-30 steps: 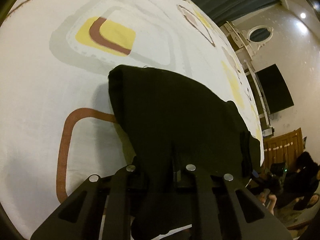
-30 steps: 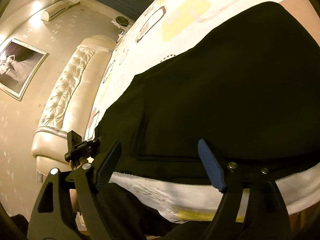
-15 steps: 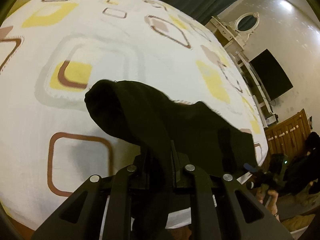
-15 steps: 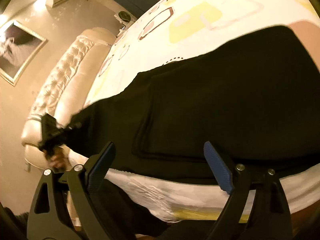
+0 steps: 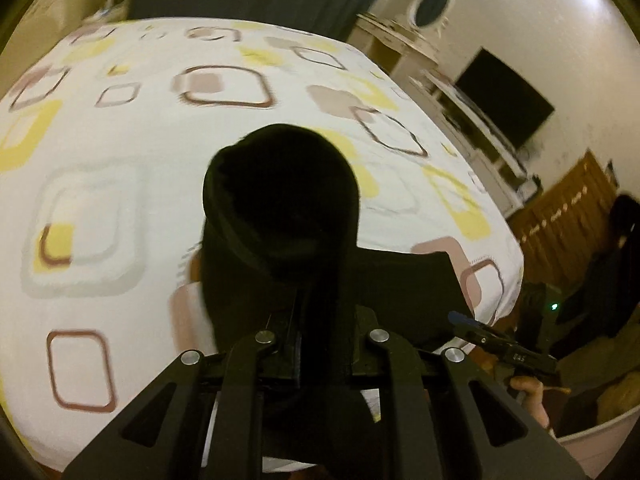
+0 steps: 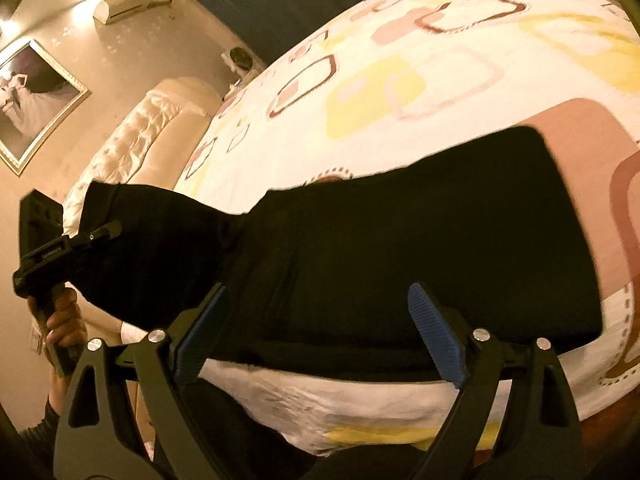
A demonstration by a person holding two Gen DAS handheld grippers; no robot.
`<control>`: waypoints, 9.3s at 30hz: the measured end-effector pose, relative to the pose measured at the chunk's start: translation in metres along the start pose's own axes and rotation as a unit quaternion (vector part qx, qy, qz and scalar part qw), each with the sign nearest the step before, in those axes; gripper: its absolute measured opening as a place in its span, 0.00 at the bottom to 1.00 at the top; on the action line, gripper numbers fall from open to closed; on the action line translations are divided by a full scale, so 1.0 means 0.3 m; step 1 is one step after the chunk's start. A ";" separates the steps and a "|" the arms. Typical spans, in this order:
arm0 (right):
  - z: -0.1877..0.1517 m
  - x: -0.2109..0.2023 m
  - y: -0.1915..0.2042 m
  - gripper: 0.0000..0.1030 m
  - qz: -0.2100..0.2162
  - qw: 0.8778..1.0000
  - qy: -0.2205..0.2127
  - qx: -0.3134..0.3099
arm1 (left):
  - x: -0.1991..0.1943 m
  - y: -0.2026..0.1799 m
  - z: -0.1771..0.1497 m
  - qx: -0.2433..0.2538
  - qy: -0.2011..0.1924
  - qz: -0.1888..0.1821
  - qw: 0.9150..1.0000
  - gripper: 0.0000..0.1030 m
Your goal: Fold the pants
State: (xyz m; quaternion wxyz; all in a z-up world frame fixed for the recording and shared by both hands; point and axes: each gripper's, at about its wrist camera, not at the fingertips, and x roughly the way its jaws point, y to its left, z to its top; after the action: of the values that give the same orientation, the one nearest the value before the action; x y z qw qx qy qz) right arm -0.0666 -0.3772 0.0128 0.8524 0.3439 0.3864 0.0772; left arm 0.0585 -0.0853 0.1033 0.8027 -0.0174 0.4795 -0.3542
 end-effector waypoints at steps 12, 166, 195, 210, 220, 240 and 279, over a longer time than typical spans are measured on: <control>0.058 -0.126 -0.164 0.88 -0.025 0.995 -0.055 0.079 | 0.447 -0.402 -0.048 0.064 0.059 0.026 0.996 0.13; 0.020 -0.232 -0.470 0.71 0.005 0.987 -0.044 0.154 | 0.296 0.102 -0.364 -0.050 0.048 -0.005 0.998 0.79; 0.007 -0.027 -0.467 0.41 0.023 0.991 0.023 0.133 | 0.476 0.024 -0.303 -0.067 0.103 -0.085 0.989 0.37; 0.025 0.016 -0.347 0.34 0.022 0.993 0.025 0.110 | 0.396 0.080 -0.285 -0.053 0.073 -0.052 0.995 0.27; 0.065 0.228 -0.174 0.33 0.060 0.993 0.060 0.080 | 0.249 0.286 -0.317 -0.089 0.048 -0.012 0.995 0.27; 0.039 0.382 -0.111 0.33 0.080 0.988 0.095 0.087 | 0.229 0.333 -0.364 -0.108 0.029 -0.003 0.994 0.28; 0.400 0.584 -0.201 0.75 0.136 0.980 0.071 0.131 | 0.422 0.590 -0.035 -0.117 0.017 -0.072 0.990 0.75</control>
State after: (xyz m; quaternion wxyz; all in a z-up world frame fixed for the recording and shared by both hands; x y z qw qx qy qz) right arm 0.1315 -0.4160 -0.0765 0.7522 0.4954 0.4020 0.1651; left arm 0.1845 -0.0236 -0.0634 0.7596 -0.1396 0.5285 -0.3524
